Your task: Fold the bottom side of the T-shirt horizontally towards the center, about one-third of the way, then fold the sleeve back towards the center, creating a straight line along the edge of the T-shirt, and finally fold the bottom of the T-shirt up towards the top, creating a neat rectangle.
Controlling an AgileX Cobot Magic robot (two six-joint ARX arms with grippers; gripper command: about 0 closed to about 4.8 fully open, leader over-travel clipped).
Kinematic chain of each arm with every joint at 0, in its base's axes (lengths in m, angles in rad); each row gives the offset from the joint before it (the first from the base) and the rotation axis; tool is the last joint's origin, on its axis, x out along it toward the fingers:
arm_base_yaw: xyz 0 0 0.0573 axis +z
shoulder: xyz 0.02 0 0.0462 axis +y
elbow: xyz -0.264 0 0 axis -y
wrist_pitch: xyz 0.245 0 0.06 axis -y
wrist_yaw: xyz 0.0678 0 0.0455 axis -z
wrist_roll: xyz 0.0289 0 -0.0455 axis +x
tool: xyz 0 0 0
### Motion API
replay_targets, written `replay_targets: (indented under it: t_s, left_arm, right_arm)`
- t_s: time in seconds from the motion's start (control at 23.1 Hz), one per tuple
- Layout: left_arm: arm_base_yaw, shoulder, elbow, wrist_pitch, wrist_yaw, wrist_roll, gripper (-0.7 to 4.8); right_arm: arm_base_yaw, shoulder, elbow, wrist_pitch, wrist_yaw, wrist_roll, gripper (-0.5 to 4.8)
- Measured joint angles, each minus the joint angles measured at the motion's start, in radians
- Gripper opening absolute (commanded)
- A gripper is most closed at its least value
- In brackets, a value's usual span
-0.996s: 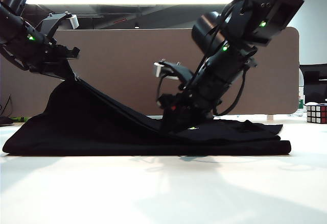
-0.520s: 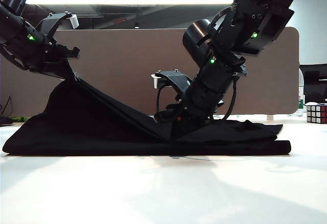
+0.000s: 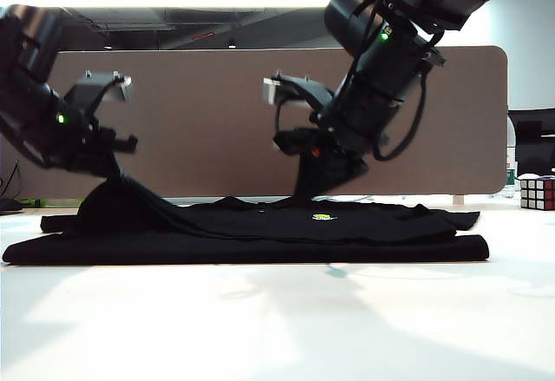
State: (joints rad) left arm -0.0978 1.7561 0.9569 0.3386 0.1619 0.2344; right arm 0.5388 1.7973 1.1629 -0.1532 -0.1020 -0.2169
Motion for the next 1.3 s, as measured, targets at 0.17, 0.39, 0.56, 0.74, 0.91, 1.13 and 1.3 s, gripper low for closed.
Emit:
replay_targets:
  t_s: [0.17, 0.39, 0.56, 0.74, 0.91, 1.13, 1.3]
  left_arm:
    - [0.017, 0.131, 0.003, 0.023, -0.016, 0.034, 3.96]
    - [0.102, 0.100, 0.004, 0.025, -0.103, 0.130, 4.13]
    - [0.171, 0.067, 0.004, -0.028, -0.073, 0.003, 4.03]
    - [0.170, -0.050, 0.003, -0.111, -0.030, -0.026, 3.99]
    - [0.246, -0.195, 0.004, -0.154, 0.009, -0.119, 3.98]
    - [0.262, -0.224, 0.003, -0.169, 0.119, -0.422, 3.98]
    - [0.262, -0.185, 0.004, 0.017, 0.132, -0.527, 3.98]
  right_arm:
    - [-0.004, 0.002, -0.006, -0.099, -0.005, 0.000, -0.01]
    - [-0.066, 0.002, -0.006, -0.099, -0.004, -0.014, -0.01]
    - [-0.133, 0.002, -0.006, -0.100, -0.046, -0.015, -0.01]
    - [-0.171, -0.009, -0.006, -0.126, -0.074, -0.015, -0.01]
    - [-0.303, -0.089, -0.004, -0.135, -0.119, 0.012, -0.01]
    - [-0.462, -0.101, -0.002, 0.002, -0.513, 0.339, -0.01]
    - [-0.474, -0.101, -0.002, 0.108, -0.545, 0.476, -0.01]
